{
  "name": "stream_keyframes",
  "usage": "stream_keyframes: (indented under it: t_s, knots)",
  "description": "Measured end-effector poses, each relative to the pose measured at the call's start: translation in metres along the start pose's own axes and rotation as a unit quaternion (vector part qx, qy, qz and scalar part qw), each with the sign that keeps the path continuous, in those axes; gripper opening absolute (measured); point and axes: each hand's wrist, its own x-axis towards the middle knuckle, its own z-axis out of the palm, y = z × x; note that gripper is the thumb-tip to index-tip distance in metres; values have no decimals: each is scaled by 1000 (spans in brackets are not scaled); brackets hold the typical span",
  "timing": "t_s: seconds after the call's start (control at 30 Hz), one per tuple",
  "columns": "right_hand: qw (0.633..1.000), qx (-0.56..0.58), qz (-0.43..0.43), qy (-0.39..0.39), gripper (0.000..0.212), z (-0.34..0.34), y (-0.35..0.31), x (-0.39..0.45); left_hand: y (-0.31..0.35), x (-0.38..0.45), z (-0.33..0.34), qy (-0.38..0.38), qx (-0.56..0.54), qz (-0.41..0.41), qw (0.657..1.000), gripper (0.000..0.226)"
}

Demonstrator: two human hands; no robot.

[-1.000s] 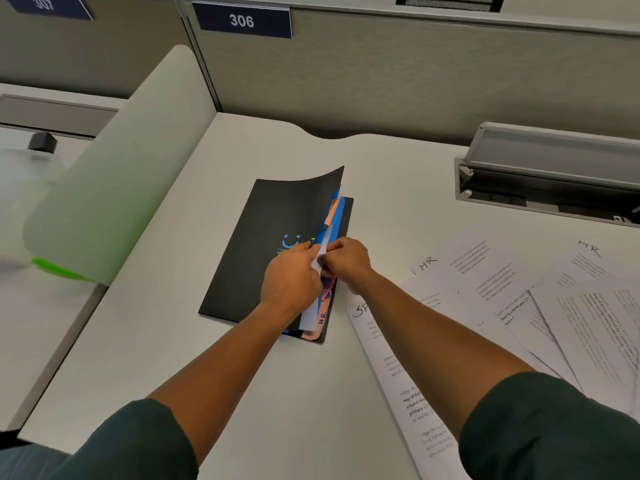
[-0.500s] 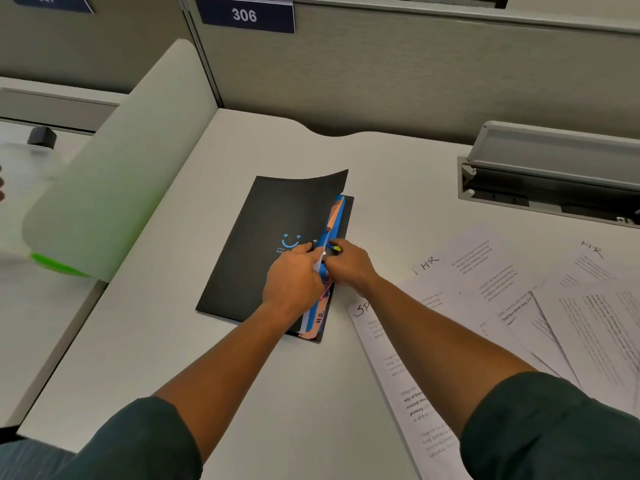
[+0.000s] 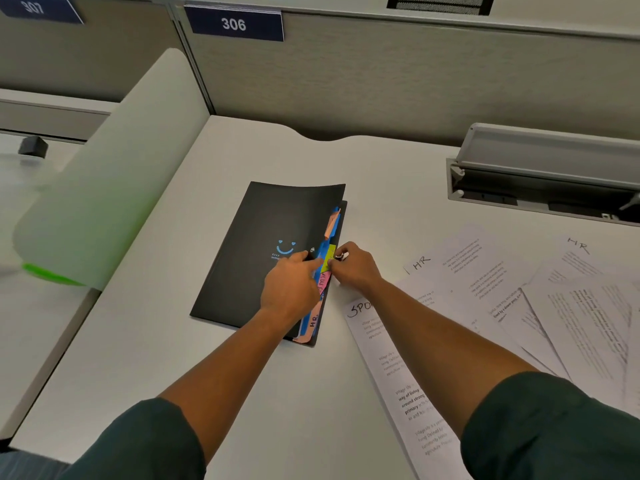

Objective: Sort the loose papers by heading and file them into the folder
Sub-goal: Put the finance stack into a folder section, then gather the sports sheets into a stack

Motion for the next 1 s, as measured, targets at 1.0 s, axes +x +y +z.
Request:
stream_keyframes:
  t_s: [1.0]
  knots:
    - [986, 105, 67, 113, 41, -110, 103, -145, 82, -86, 60, -55, -221, -86, 970, 55]
